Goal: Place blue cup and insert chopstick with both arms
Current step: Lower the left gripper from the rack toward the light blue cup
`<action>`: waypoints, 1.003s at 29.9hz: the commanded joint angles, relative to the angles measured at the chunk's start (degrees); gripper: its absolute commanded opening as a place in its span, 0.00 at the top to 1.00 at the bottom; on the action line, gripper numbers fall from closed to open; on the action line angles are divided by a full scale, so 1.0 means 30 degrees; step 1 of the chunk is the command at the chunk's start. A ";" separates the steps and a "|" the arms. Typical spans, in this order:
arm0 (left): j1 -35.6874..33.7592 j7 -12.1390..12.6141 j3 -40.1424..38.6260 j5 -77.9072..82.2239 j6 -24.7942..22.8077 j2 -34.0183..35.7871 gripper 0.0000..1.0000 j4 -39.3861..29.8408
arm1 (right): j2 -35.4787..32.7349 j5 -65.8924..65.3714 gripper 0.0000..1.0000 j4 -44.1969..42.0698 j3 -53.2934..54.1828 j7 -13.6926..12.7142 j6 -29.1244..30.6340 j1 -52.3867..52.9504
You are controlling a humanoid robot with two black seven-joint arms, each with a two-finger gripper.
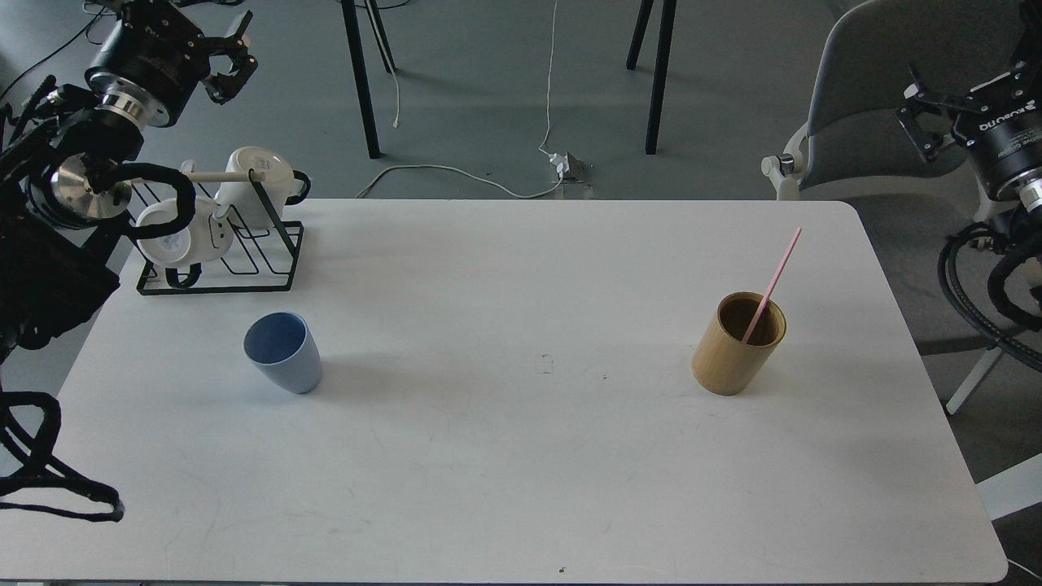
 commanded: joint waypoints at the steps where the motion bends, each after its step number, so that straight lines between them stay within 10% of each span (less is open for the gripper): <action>1: 0.0030 0.0001 -0.0048 -0.0019 0.0003 -0.0015 0.00 -0.0001 | 0.0004 -0.0024 0.01 -0.0012 -0.0083 -0.0194 0.0002 -0.0135; 18: -0.0028 0.0060 -0.0081 0.0563 0.0003 0.0980 0.01 -0.1229 | -0.0055 -0.0375 0.01 0.0194 -0.0084 0.0039 0.0002 0.0303; 30: -0.0028 -0.0028 0.0626 1.8627 0.0003 0.5549 0.04 -1.0922 | -0.0172 -0.0375 0.01 -0.0011 -0.0054 0.0010 0.0002 0.0157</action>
